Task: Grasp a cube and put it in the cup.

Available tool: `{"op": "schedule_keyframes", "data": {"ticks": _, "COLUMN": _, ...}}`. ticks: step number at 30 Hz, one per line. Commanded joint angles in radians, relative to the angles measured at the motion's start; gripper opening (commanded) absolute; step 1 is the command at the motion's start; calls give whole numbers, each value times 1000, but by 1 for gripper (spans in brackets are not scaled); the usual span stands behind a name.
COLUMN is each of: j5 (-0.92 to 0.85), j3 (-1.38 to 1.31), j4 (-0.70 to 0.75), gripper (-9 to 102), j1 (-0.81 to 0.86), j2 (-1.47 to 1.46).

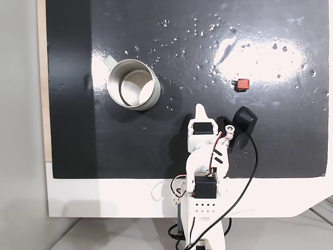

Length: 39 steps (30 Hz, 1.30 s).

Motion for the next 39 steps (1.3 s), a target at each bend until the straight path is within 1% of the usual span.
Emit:
{"op": "schedule_keyframes", "data": {"ticks": 1, "j5": 23, "j3": -9, "j4": 9, "gripper": 0, "j1": 5, "j2": 15}}
{"op": "schedule_keyframes", "data": {"ticks": 16, "j5": 18, "j3": -9, "j4": 9, "gripper": 0, "j1": 5, "j2": 15}}
{"op": "schedule_keyframes", "data": {"ticks": 20, "j5": 17, "j3": -57, "j4": 15, "gripper": 0, "j1": 38, "j2": 15}}
{"op": "schedule_keyframes", "data": {"ticks": 24, "j5": 17, "j3": -181, "j4": 55, "gripper": 0, "j1": 29, "j2": -8}}
{"op": "schedule_keyframes", "data": {"ticks": 30, "j5": 20, "j3": -442, "j4": 104, "gripper": 0, "j1": 40, "j2": -267}}
{"op": "schedule_keyframes", "data": {"ticks": 36, "j5": -23, "j3": -741, "j4": 238, "gripper": 0, "j1": 81, "j2": -515}}
{"op": "schedule_keyframes", "data": {"ticks": 39, "j5": -60, "j3": -887, "j4": 304, "gripper": 0, "j1": 127, "j2": -632}}
